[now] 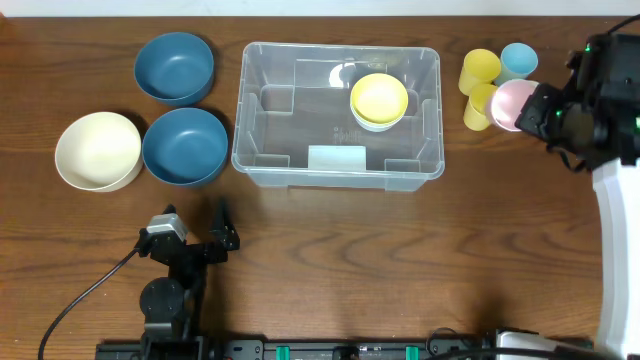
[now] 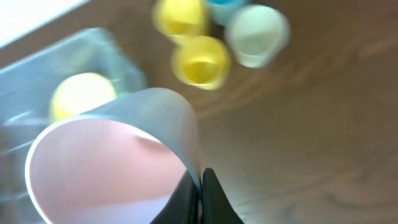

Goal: Pack container
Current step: 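Lift the pink cup, set it upright in the container, release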

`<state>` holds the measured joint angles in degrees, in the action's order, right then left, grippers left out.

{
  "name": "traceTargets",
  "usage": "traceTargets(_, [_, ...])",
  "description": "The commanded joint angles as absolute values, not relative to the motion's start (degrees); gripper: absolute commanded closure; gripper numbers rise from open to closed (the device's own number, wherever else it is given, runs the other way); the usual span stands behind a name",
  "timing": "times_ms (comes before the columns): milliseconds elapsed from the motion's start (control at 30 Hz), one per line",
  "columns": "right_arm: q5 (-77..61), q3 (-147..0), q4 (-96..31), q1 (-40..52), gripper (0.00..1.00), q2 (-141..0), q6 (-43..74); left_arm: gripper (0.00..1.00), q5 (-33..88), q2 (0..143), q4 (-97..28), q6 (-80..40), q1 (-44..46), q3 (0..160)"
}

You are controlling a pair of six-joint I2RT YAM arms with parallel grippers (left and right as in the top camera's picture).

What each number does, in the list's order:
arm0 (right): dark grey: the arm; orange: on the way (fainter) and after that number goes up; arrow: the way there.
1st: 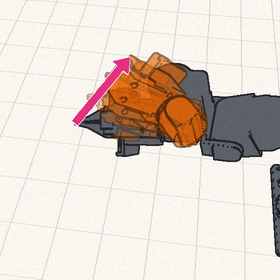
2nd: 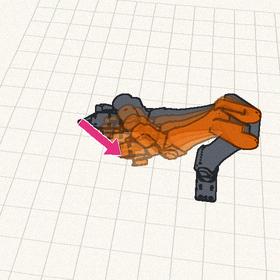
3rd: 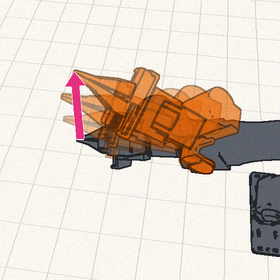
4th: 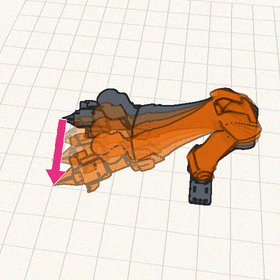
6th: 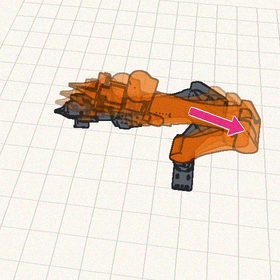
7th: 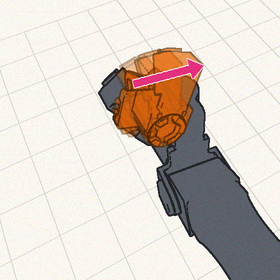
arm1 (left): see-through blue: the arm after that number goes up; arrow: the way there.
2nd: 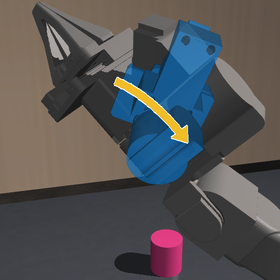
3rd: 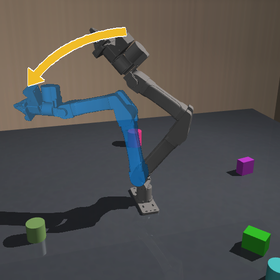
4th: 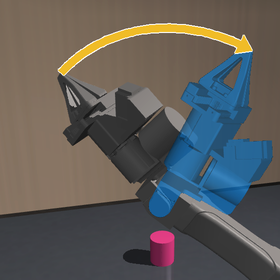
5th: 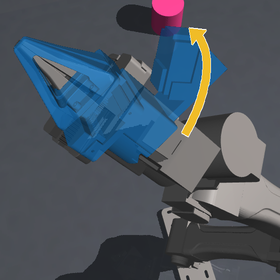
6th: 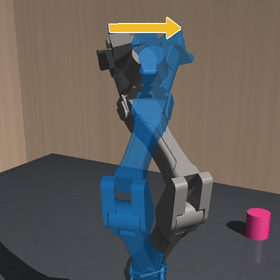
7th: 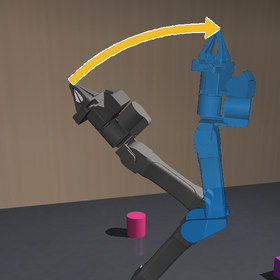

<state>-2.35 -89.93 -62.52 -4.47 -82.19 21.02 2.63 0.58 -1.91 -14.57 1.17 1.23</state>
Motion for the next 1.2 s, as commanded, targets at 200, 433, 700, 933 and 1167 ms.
traceTargets(200, [-5.82,-90.15,-57.98,10.57,0.99,-83.57,12.64,0.02,1.96,0.23,-4.01,-13.67,1.04,0.23])
traceTargets(433, [-3.01,-90.13,-55.07,18.17,0.99,-90.98,12.84,0.02,1.96,0.23,-4.01,-13.67,1.04,0.23])
traceTargets(700, [-3.03,-90.13,-53.28,21.89,0.99,-101.58,14.13,0.02,1.96,0.23,-4.01,-13.67,1.04,0.23])
traceTargets(933, [-2.98,-90.13,-53.76,23.35,0.99,-107.07,14.33,0.02,1.96,0.23,-4.01,-13.67,1.04,0.23])
traceTargets(1167, [-1.63,-89.86,-53.8,23.31,0.99,-109.38,15.4,0.02,1.96,0.23,-4.01,-13.67,1.04,0.23])
